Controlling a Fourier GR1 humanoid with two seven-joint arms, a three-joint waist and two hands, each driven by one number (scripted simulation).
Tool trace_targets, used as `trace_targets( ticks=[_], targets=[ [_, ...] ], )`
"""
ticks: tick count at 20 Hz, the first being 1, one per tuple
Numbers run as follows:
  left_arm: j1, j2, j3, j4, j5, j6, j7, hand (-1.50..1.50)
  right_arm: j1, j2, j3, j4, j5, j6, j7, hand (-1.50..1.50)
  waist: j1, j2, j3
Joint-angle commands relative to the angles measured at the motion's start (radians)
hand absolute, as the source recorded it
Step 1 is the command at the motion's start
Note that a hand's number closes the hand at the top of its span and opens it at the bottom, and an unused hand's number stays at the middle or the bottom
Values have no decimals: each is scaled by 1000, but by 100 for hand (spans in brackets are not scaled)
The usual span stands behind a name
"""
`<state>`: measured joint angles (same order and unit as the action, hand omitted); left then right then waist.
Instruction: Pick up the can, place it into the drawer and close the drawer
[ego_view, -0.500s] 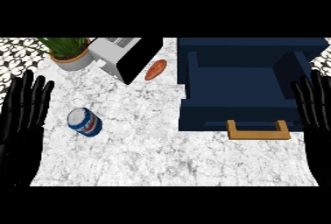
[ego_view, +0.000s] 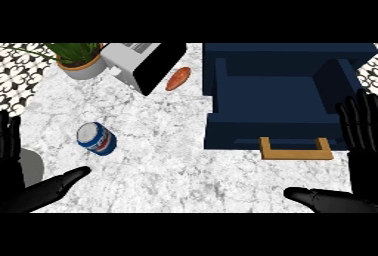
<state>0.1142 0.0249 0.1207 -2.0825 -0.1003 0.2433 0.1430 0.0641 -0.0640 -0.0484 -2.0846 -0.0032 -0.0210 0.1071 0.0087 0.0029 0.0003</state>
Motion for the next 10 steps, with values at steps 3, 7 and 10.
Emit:
trace_targets(
  ticks=[3, 7, 10],
  targets=[
    [19, -24, 16, -58, -60, 129, 242, -150, -86, -23, -68, 44, -20, -42, 145, -150, 0, -3, 0],
    [-11, -23, 3, -132, -136, 148, 329, -150, 21, -16, -72, 47, -53, 9, 56, -150, -9, -4, 0],
    [-53, 20, 58, -74, -62, 105, 307, -150, -24, -2, -51, 20, -19, -28, 123, -150, -8, -3, 0]
  ],
)
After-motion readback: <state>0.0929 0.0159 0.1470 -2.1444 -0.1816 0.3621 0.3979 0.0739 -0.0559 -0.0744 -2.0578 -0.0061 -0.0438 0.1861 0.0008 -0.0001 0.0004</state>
